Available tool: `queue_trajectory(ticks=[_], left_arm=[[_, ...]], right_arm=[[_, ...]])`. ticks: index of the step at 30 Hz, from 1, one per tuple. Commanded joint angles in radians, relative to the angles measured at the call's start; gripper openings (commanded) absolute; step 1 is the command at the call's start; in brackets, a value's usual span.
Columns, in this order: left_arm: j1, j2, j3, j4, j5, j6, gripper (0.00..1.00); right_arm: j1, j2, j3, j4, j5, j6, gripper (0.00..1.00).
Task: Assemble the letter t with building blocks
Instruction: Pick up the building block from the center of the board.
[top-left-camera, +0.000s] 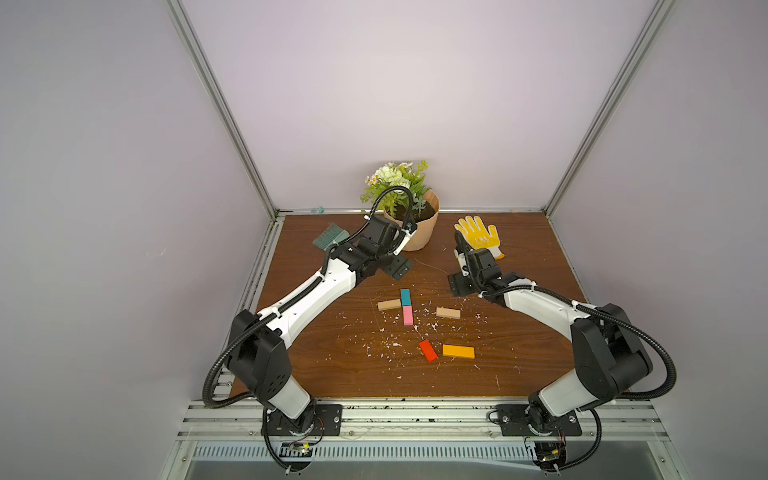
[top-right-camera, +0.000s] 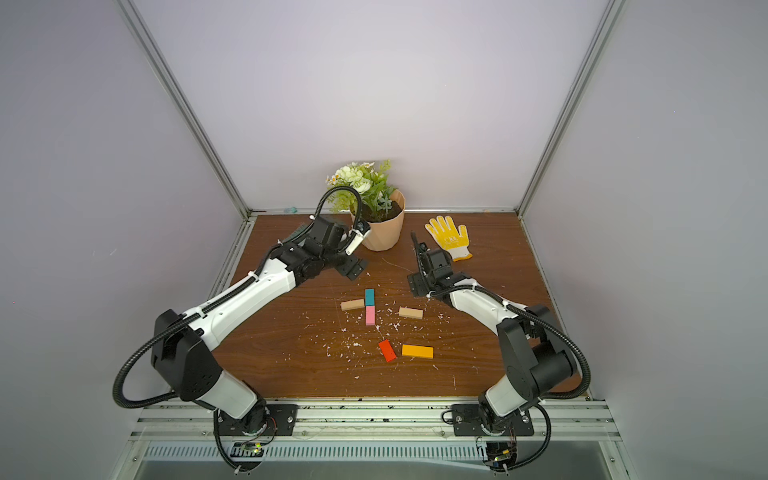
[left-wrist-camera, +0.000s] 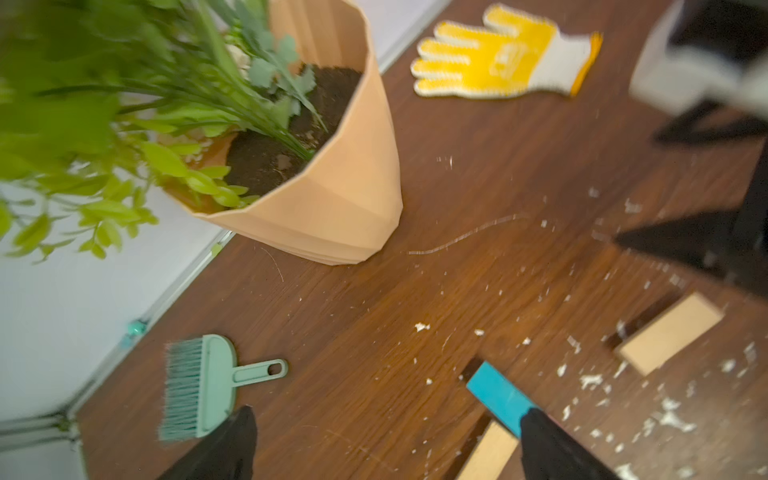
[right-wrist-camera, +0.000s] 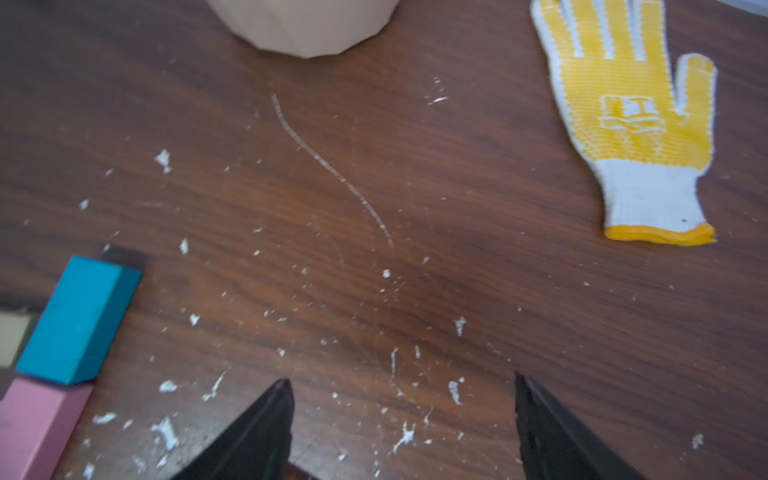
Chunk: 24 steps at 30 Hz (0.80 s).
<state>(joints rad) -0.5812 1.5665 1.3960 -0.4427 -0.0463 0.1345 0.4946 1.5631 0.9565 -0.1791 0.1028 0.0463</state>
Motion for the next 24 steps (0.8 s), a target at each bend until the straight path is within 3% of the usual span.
queue_trajectory(ticks=[1,6,10,13,17,24], left_arm=[[0.076,-0.041,-0.107,0.000,0.132,-0.354,0.99],[0.262,-0.151,-0.288,0.143,0.331,-0.513,0.99],[0.338,-0.161,-0.276,0.071,0.266,-0.545,0.99],[0.348,-0.165,-0.280,0.072,0.262,-0.524,0.99],[0.352,-0.164,-0.307,0.102,0.268,-0.535,0.99],[0.361,-0.131,-0.296,0.078,0.287,-0.527,0.99]], right_arm=[[0.042,-0.042,-0.001,-0.070,-0.066,-0.110,0.84],[0.091,-0.036,-0.013,-0.127,-0.048,-0.134,0.82],[0.131,-0.040,0.001,-0.160,-0.061,-0.171,0.81],[0.169,-0.028,0.025,-0.221,0.014,-0.201,0.82],[0.190,-0.039,0.029,-0.263,-0.025,-0.229,0.83],[0.190,-0.003,0.059,-0.260,0.010,-0.267,0.81]])
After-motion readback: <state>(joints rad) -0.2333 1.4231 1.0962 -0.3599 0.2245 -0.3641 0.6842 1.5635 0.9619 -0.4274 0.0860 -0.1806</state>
